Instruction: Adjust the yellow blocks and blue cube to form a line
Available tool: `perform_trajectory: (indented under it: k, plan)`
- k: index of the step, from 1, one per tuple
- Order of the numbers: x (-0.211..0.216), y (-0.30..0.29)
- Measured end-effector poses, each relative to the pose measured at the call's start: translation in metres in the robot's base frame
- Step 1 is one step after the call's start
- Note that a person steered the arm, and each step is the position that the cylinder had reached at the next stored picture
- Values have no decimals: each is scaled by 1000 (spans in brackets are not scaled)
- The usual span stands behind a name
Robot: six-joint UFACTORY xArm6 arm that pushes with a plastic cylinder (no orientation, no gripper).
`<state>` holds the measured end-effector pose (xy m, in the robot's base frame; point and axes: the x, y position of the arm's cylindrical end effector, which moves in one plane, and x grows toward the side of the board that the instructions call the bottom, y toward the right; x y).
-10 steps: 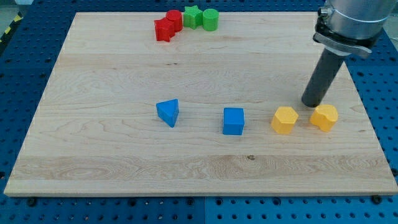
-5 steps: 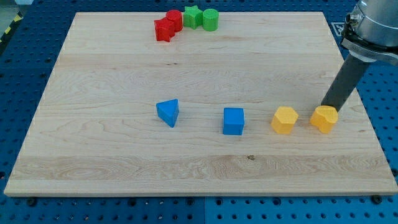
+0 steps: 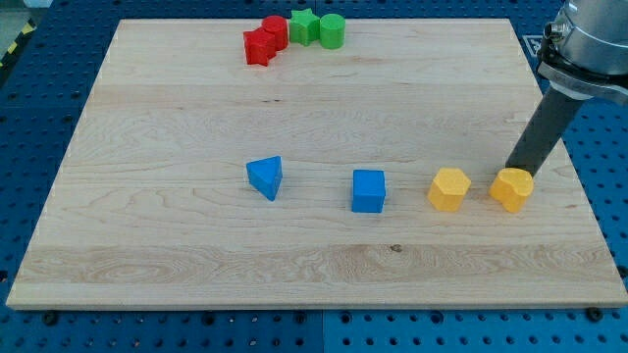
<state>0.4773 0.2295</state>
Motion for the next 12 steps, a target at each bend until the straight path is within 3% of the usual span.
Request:
perform_trajectory:
  k: [5,8,12]
  plan:
    - [4,-3]
    - [-5,-67]
    - [2,-94]
